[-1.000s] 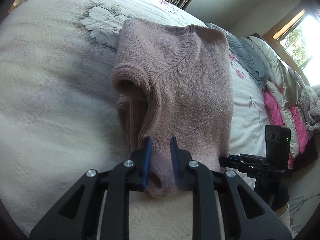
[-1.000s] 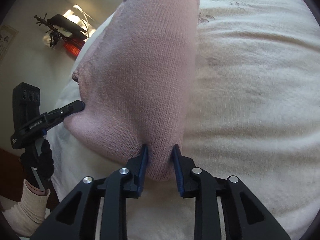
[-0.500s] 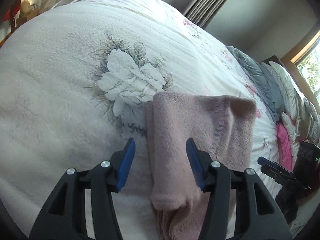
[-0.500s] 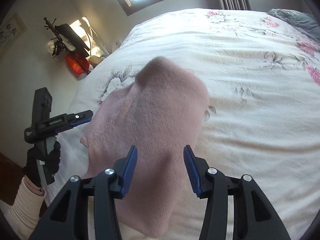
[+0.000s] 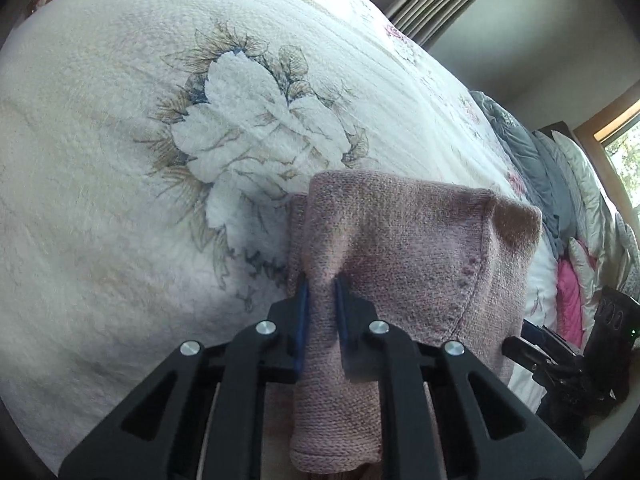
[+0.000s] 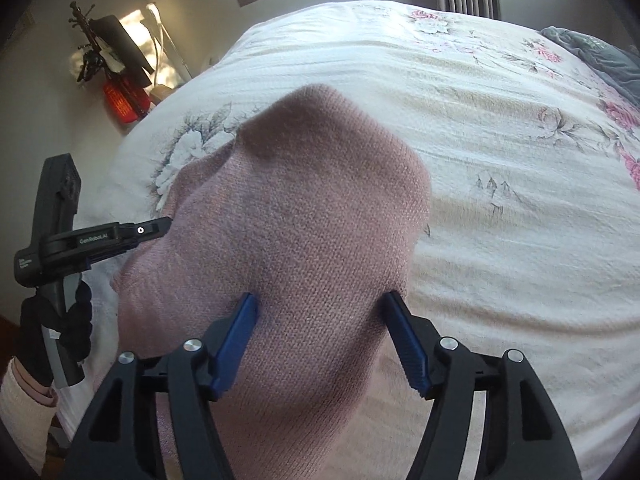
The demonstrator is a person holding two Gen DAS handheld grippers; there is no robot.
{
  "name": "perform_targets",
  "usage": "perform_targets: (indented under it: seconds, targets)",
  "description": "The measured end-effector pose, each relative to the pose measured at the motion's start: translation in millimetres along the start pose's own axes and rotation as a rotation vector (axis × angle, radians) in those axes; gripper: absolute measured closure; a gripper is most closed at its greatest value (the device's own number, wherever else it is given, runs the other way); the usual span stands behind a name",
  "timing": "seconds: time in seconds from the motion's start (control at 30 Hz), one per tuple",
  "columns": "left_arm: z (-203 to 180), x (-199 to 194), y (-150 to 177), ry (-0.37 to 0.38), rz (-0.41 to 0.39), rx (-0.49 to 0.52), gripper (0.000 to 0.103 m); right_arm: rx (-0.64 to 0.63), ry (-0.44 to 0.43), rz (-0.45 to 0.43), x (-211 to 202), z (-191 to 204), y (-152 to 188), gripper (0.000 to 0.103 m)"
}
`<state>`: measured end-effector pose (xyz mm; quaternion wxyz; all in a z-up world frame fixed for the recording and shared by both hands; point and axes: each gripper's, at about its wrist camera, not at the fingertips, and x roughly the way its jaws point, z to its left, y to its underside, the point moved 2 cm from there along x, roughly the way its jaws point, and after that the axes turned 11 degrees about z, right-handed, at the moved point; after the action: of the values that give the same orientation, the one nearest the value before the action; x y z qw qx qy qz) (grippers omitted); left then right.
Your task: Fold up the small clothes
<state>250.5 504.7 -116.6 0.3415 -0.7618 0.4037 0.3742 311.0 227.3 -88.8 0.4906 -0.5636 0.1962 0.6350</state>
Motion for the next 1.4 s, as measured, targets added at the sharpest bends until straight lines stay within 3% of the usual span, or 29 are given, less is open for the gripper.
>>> perform_targets:
  seconds: [0.07, 0.2, 0.33, 0.53, 0.63, 0.8, 0.97, 1.07, 1.1, 1.17, 1.3, 1.4]
  targets:
    - [-3, -13, 7, 0.011, -0.001, 0.014, 0.082, 0.015, -0.024, 0.007, -6, -3, 2, 0.036]
    - [1, -37, 32, 0.05, -0.013, 0.054, 0.036, 0.029, -0.1, -0.024, -26, -7, 16, 0.034]
    - [15, -33, 52, 0.122, 0.04, 0.05, 0.029, 0.08, -0.186, -0.024, -33, -24, 37, 0.025]
    - [30, -5, 51, 0.319, 0.096, 0.005, 0.029, 0.161, -0.334, 0.021, -12, -50, 57, 0.024]
    - [22, 8, 45, 0.37, 0.121, 0.019, 0.029, 0.189, -0.393, 0.04, 2, -56, 58, 0.024]
    - [1, 38, 37, 0.38, 0.19, 0.058, 0.029, 0.243, -0.501, 0.052, 27, -64, 54, 0.021]
    - [-21, 56, 31, 0.367, 0.203, 0.09, 0.031, 0.269, -0.581, 0.058, 45, -59, 44, 0.013]
    - [-18, 56, 32, 0.385, 0.19, 0.074, 0.044, 0.289, -0.594, 0.073, 57, -52, 36, 0.011]
    - [-15, 55, 34, 0.414, 0.188, 0.057, 0.052, 0.283, -0.582, 0.071, 57, -49, 35, 0.012]
    - [-10, 53, 38, 0.463, 0.18, 0.034, 0.058, 0.261, -0.565, 0.056, 52, -44, 36, 0.018]
    - [-14, 45, 47, 0.551, 0.153, 0.029, 0.061, 0.243, -0.552, 0.024, 30, -44, 41, 0.04]
    - [-32, 33, 58, 0.614, 0.129, 0.05, 0.061, 0.228, -0.567, -0.002, 9, -41, 45, 0.045]
